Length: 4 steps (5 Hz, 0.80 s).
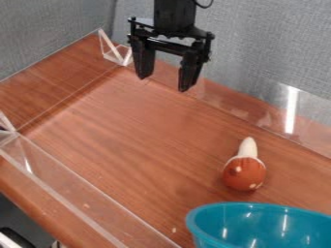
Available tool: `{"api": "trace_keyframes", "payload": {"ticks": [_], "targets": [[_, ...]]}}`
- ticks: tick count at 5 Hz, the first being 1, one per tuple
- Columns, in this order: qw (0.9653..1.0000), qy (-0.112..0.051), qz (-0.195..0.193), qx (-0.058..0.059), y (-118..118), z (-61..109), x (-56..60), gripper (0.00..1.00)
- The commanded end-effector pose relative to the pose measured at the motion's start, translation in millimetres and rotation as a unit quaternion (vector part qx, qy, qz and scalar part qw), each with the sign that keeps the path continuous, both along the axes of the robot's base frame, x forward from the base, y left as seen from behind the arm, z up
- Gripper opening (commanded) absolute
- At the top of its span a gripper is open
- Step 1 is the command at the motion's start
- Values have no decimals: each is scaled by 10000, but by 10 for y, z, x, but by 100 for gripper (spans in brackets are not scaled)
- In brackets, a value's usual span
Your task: Put the mushroom in the blue bowl
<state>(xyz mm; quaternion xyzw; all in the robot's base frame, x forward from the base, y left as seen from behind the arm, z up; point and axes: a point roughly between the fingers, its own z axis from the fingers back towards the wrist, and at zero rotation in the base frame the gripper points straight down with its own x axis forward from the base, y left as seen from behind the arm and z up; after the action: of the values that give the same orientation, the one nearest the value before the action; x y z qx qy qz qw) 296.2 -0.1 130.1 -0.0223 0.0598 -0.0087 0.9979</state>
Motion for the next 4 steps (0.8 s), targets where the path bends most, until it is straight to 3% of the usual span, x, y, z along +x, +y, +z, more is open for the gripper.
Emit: {"api": "trace_keyframes", "payload": {"ticks": [1, 4], "targets": [[9987, -515, -61, 14, -42, 295, 45, 100], [9986, -527, -9, -26, -43, 290, 34, 100]]}}
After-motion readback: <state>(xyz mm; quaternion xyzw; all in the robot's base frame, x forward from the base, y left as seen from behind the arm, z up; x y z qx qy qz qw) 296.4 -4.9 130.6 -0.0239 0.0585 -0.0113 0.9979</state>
